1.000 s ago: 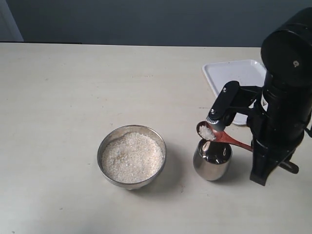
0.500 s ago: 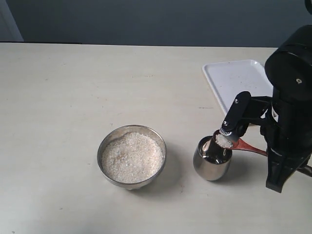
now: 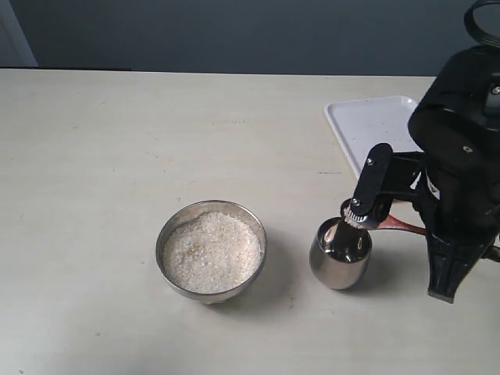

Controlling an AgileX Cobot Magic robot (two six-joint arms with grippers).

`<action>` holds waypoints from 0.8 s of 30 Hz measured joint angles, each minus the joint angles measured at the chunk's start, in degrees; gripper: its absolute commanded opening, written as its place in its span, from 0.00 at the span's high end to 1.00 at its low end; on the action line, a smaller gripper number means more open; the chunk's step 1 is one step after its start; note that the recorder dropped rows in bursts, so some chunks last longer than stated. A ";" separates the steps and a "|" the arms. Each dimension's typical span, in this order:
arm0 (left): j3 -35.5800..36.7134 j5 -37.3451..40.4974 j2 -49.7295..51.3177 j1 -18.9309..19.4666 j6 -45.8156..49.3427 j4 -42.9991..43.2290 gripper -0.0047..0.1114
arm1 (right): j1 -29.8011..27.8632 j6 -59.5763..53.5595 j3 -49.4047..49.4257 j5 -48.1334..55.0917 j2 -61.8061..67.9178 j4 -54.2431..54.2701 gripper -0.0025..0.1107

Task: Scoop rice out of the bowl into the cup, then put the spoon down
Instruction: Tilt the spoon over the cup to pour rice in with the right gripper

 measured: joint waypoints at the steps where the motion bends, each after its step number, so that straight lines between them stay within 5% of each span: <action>1: 0.00 0.00 0.00 0.00 0.00 0.00 0.96 | 0.34 0.24 0.00 -0.10 0.00 -0.78 0.99; 9: 0.00 0.00 0.00 0.00 0.00 0.00 0.96 | 5.04 3.46 0.00 -0.09 0.00 -6.65 0.99; 24: 0.00 0.00 0.00 0.00 0.00 0.00 0.96 | 5.16 5.37 2.03 -0.09 0.00 -8.47 0.99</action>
